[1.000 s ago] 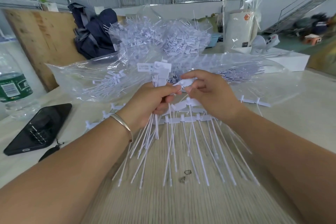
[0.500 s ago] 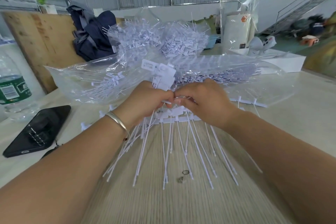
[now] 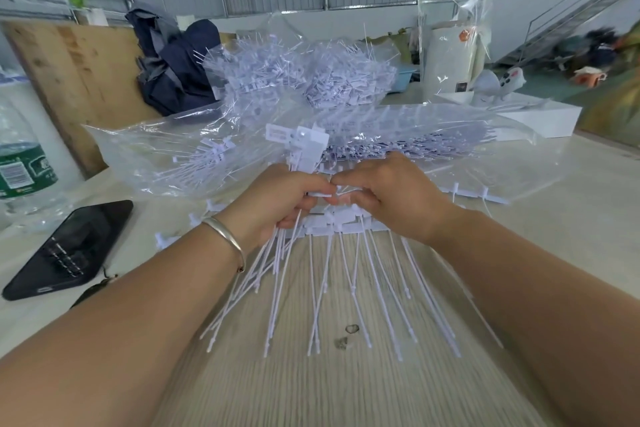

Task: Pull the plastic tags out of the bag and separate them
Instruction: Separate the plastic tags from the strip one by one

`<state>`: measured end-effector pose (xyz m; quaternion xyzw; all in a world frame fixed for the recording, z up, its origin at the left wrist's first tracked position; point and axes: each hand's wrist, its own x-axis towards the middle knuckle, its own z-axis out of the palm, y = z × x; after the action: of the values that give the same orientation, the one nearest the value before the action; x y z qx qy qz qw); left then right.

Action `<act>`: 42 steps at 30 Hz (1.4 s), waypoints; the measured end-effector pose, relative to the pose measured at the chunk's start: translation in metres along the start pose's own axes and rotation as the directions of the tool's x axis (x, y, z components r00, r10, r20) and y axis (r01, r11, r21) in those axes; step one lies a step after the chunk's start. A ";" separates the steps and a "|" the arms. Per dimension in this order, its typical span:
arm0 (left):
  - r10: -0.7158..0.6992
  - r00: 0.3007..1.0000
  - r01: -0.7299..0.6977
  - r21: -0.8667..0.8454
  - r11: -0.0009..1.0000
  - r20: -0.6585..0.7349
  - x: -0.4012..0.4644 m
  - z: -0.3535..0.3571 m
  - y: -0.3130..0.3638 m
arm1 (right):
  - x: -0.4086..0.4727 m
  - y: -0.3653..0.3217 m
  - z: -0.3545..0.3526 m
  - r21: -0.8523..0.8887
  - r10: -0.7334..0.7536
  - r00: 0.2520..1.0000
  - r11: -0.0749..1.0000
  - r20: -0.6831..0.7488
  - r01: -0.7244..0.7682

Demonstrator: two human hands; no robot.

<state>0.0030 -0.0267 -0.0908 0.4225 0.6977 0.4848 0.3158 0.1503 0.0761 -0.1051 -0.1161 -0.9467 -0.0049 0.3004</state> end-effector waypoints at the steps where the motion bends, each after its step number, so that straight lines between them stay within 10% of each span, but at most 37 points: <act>1: 0.022 1.000 -0.021 0.027 0.999 -0.013 -0.001 0.002 0.001 | 0.000 0.000 -0.001 -0.027 -0.006 1.000 1.000 0.003 0.006; 9: 0.181 0.977 -0.208 0.298 0.932 0.116 -0.002 0.004 -0.004 | 0.000 0.010 -0.008 -0.115 -0.006 0.997 0.993 0.081 0.015; 17: 0.145 0.985 -0.159 -0.164 0.974 -0.091 0.007 -0.005 -0.007 | 0.000 0.003 -0.009 -0.053 0.120 0.975 0.990 -0.189 -0.132; 22: 0.136 0.986 -0.164 -0.623 0.765 -0.092 0.010 -0.012 0.002 | 0.000 -0.011 -0.011 -0.142 0.248 0.934 0.946 -0.257 -0.291; 35: 0.205 0.979 -0.179 -0.515 0.839 -0.006 0.002 0.004 0.001 | 0.002 -0.026 -0.010 -0.010 0.126 0.975 0.991 -0.180 -0.130; 42: 0.128 0.991 -0.111 -0.735 0.669 -0.033 0.004 0.000 0.005 | 0.004 -0.032 -0.005 0.043 0.017 0.987 0.999 -0.161 -0.010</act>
<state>0.0029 -0.0222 -0.0857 0.3100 0.4116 0.7390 0.4340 0.1428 0.0454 -0.0965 -0.1154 -0.9184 0.0074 0.3785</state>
